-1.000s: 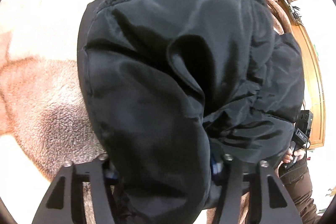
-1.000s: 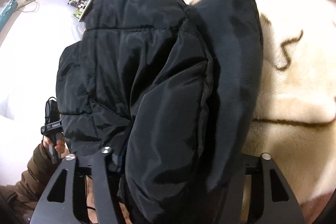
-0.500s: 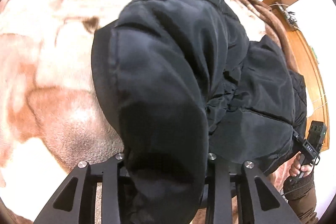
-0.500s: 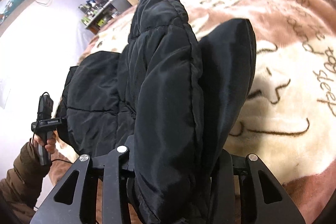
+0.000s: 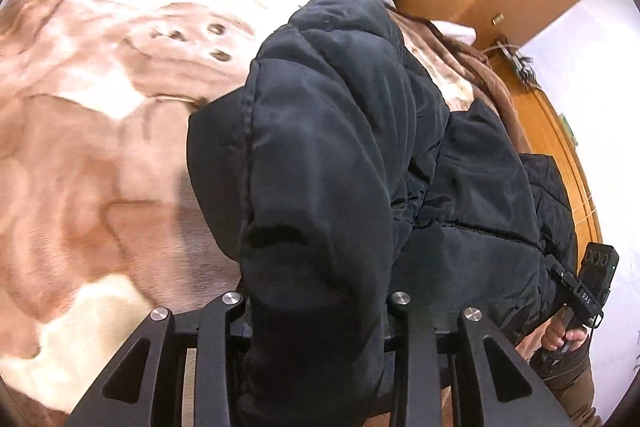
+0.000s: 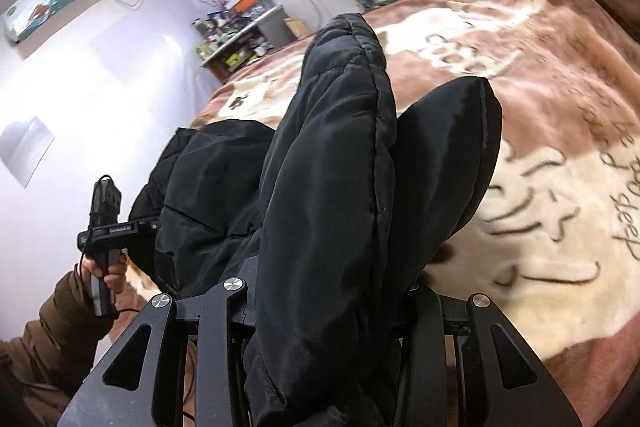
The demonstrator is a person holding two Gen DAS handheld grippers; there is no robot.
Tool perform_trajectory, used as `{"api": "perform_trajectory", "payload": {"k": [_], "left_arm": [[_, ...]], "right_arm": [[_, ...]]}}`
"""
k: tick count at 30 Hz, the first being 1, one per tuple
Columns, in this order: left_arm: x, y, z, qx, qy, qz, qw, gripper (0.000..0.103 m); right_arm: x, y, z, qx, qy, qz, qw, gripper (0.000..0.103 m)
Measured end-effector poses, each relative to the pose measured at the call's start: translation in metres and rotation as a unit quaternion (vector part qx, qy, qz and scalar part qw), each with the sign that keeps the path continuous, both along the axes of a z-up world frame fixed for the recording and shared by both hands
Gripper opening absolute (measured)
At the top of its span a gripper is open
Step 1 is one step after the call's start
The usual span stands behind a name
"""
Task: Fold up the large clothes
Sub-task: 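Lift the folded black jacket with both tools and fold it over onto itself, then lower the jacket onto the blanket and open both tools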
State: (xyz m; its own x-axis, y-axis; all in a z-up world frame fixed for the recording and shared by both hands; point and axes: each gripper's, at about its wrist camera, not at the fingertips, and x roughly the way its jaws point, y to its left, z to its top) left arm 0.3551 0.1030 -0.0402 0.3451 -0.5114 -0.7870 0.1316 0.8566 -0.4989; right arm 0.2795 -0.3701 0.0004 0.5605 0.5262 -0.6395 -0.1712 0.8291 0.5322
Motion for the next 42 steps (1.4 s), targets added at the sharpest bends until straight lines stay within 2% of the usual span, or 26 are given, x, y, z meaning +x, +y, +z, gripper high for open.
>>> {"api": "perform_trajectory", "payload": {"k": [10,15,20,26,33,42], "left_arm": [[-0.019,0.104,0.018,0.005,-0.028,0.053,0.9982,0.035],[-0.028,0.154,0.023,0.022,-0.028,0.076,0.9965,0.035],[-0.020,0.170,0.020,0.036,-0.029,0.105,0.9934,0.035],[-0.023,0.205,0.002,0.040,-0.030,0.128,0.9905,0.035],[-0.024,0.218,-0.041,0.045,-0.004,0.140,0.9891,0.035],[-0.026,0.230,-0.074,0.046,0.022,0.149,0.9875,0.047]], "right_arm": [[0.026,0.069,0.003,0.022,-0.023,0.050,0.998,0.038],[0.046,0.091,-0.003,0.030,-0.024,0.067,0.997,0.038],[0.058,0.112,-0.022,0.039,-0.018,0.081,0.996,0.038],[0.055,0.137,-0.037,0.044,-0.019,0.082,0.995,0.038],[0.047,0.125,-0.080,0.046,0.030,0.046,0.997,0.038],[0.034,0.117,-0.112,0.038,0.066,0.013,0.997,0.042]]}}
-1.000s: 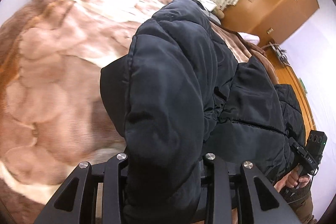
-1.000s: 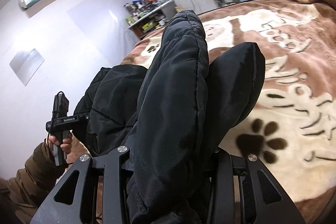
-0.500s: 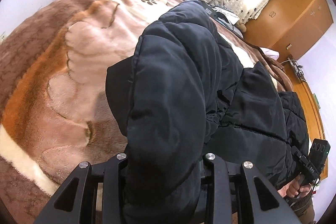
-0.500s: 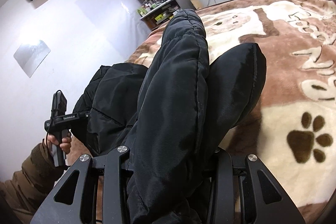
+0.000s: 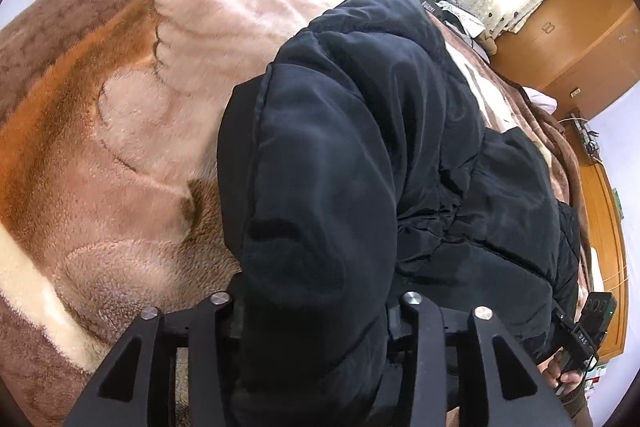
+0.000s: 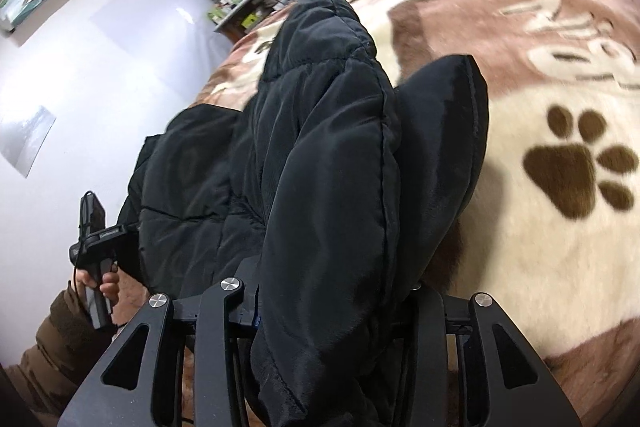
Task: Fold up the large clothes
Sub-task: 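Lower the jacket onto the blanket and open both tools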
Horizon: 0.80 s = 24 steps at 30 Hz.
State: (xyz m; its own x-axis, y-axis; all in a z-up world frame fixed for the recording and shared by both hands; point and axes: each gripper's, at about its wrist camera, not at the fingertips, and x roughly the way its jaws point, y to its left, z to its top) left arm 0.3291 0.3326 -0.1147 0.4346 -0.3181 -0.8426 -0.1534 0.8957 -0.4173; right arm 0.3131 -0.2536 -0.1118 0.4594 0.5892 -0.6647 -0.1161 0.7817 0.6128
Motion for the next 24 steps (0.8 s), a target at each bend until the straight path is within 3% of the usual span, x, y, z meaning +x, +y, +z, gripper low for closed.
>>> {"api": "perform_trajectory", "payload": {"k": [8,13,20,22,24], "left_arm": [[0.002,-0.001,-0.012,0.014,0.013,0.002,0.9998,0.064],[0.003,0.002,-0.018,-0.002,0.025,0.023,0.9994,0.071],[-0.001,0.000,-0.013,0.005,0.031,0.033,0.9989,0.076],[-0.004,-0.001,-0.008,0.014,0.029,0.033,0.9989,0.077],[-0.008,-0.002,-0.001,0.022,0.027,0.033,0.9988,0.083]], "right_arm": [[-0.006,0.000,-0.011,-0.020,0.016,-0.006,1.000,0.053],[-0.009,0.000,-0.015,-0.023,0.029,-0.016,0.999,0.059],[-0.014,0.004,-0.008,-0.046,0.026,-0.035,0.998,0.069],[-0.016,0.005,-0.003,-0.066,0.030,-0.044,0.996,0.076],[-0.017,0.005,0.002,-0.072,0.030,-0.050,0.996,0.077]]}}
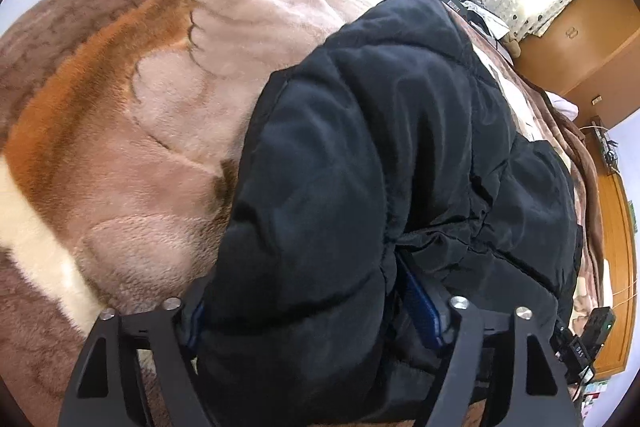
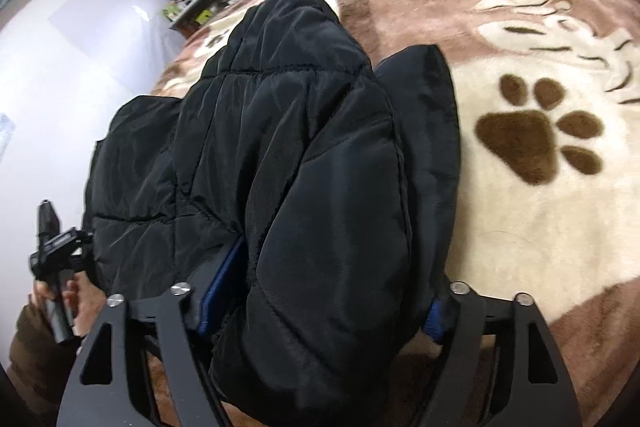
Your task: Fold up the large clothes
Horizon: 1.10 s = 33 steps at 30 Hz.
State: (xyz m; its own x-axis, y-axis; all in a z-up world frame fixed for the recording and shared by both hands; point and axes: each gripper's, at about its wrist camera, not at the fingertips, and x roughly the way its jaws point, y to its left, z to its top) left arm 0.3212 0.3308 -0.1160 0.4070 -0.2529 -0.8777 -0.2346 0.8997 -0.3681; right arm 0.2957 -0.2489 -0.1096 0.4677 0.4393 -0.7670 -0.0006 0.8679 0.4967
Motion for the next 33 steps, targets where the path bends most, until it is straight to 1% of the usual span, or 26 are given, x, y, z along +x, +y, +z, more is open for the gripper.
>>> {"api": "perform_trajectory", "payload": {"k": [1,5,8,10,13,15,18,20,24,27,31,33], "left_arm": [[-0.003,0.000,0.005,0.005,-0.003,0.004,1.0000,0.087],[-0.017,-0.004,0.028,0.010,-0.020,0.009,0.9997,0.091],[-0.030,-0.003,0.049,0.028,-0.036,0.012,0.9989,0.091],[-0.041,0.001,0.062,0.022,-0.050,0.005,0.9985,0.091],[-0.057,-0.009,0.083,0.038,-0.065,-0.005,0.9971,0.091],[-0.072,-0.018,0.098,0.040,-0.085,-0.015,0.9955,0.091],[-0.095,-0.037,0.118,0.067,-0.105,-0.021,0.9920,0.091],[-0.111,-0.048,0.126,0.087,-0.107,-0.015,0.9904,0.091],[-0.143,-0.079,0.137,0.139,-0.119,-0.026,0.9829,0.091],[-0.163,-0.098,0.135,0.161,-0.118,-0.034,0.9792,0.091],[-0.182,-0.120,0.127,0.160,-0.117,-0.042,0.9792,0.091],[-0.191,-0.132,0.125,0.183,-0.111,-0.042,0.9759,0.091]], "right_arm": [[-0.002,0.000,0.003,-0.006,0.000,-0.002,1.000,0.077],[-0.011,0.003,0.022,-0.043,-0.014,-0.008,0.999,0.078],[-0.020,0.001,0.037,-0.054,-0.023,-0.027,0.998,0.078],[-0.028,-0.003,0.049,-0.066,-0.035,-0.047,0.996,0.078],[-0.044,-0.005,0.071,-0.075,-0.060,-0.062,0.993,0.078],[-0.059,0.000,0.087,-0.085,-0.075,-0.064,0.992,0.078],[-0.075,0.012,0.102,-0.101,-0.089,-0.057,0.989,0.078],[-0.089,0.025,0.112,-0.115,-0.102,-0.048,0.987,0.078],[-0.113,0.049,0.122,-0.129,-0.113,-0.034,0.985,0.078],[-0.129,0.069,0.128,-0.144,-0.125,-0.024,0.981,0.078],[-0.146,0.093,0.135,-0.160,-0.136,-0.003,0.978,0.078],[-0.153,0.104,0.138,-0.169,-0.140,0.006,0.976,0.078]]}}
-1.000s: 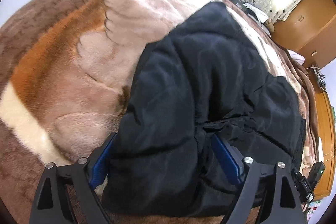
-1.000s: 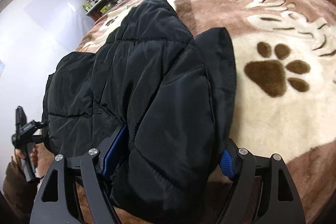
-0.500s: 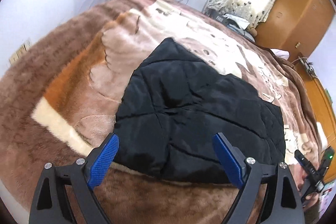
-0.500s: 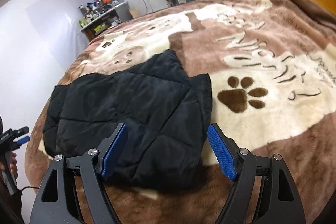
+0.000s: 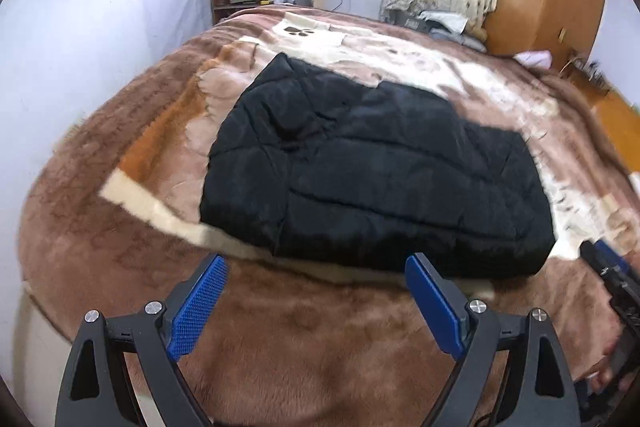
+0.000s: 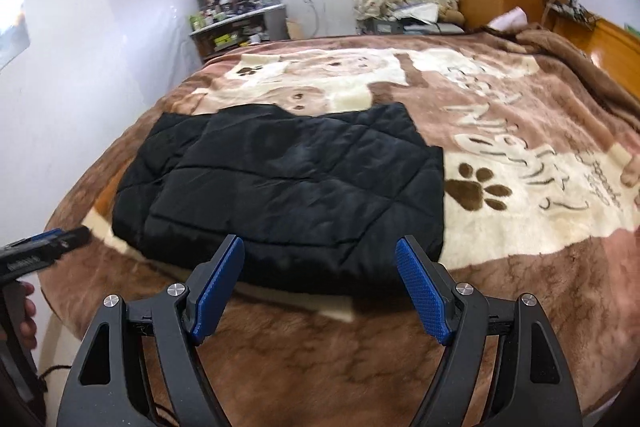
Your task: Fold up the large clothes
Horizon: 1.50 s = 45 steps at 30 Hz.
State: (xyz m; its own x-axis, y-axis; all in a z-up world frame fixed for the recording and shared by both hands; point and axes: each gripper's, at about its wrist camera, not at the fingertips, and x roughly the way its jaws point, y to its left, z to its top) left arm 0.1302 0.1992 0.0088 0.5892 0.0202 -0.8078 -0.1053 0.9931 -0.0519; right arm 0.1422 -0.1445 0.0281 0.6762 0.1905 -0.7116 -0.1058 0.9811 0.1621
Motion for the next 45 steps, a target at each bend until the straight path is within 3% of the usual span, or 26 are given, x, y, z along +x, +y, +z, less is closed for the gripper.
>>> {"api": "perform_trajectory", "payload": {"k": [4,9,13,22,27,35,45], "left_arm": [[-0.012,-0.013,-0.004,-0.010,0.004,-0.004,0.9999,0.091],[-0.028,-0.027,-0.001,0.033,-0.012,0.002,0.9994,0.091],[-0.039,-0.031,0.002,0.041,-0.024,0.015,0.9988,0.091],[-0.048,-0.035,0.000,0.025,-0.022,0.006,0.9994,0.091],[-0.054,-0.042,0.004,0.035,-0.036,0.000,0.9987,0.091],[-0.056,-0.053,-0.002,0.053,-0.026,-0.003,0.9982,0.091],[-0.059,-0.060,-0.002,0.049,-0.026,-0.011,0.9984,0.091]], "right_arm": [[-0.012,0.014,-0.001,-0.013,0.002,-0.001,1.000,0.078],[-0.024,0.023,-0.005,-0.031,0.013,-0.017,0.999,0.078],[-0.033,0.029,-0.005,-0.053,0.007,-0.023,0.998,0.078],[-0.042,0.029,-0.002,-0.052,0.006,-0.038,0.998,0.078],[-0.046,0.032,-0.004,-0.051,0.006,-0.037,0.998,0.078],[-0.050,0.031,-0.005,-0.048,0.010,-0.041,0.998,0.078],[-0.052,0.032,-0.007,-0.045,0.012,-0.042,0.998,0.078]]}}
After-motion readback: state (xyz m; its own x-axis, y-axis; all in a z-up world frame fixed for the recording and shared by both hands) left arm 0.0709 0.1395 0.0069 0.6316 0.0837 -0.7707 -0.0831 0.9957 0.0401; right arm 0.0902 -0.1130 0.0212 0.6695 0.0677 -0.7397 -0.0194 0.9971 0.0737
